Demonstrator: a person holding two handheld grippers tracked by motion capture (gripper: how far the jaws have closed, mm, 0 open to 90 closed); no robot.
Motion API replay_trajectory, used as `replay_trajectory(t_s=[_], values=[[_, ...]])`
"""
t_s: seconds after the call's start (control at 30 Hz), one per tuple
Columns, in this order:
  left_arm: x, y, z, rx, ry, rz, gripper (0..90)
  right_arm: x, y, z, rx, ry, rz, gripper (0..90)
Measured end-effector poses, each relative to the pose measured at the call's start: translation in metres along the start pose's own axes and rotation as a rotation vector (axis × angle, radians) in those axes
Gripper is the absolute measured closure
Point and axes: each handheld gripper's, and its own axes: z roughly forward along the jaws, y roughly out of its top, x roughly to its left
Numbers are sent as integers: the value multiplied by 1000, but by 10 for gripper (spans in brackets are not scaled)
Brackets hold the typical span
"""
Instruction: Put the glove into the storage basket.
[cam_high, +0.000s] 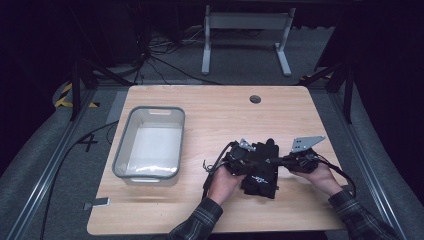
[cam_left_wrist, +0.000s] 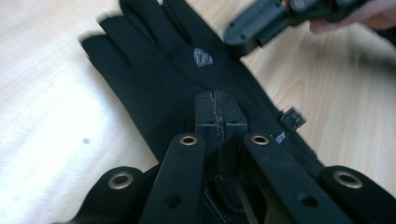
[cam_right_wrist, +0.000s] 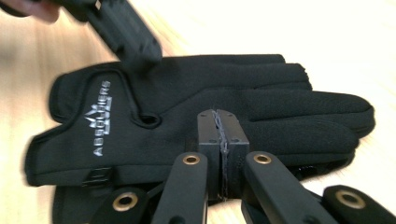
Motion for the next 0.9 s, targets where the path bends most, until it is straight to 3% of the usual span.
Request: replay_trajectory(t_s=[0.2, 0.5, 0.9], values=[[-1, -3, 15, 45, 15, 16, 896, -3, -9, 17, 74, -7, -10, 900], [3, -4, 15, 67, 37, 29, 897, 1, -10, 17, 78, 7, -13, 900], [17, -5, 6, 77, 75, 25, 897, 18, -11, 21, 61, 89, -30, 900]])
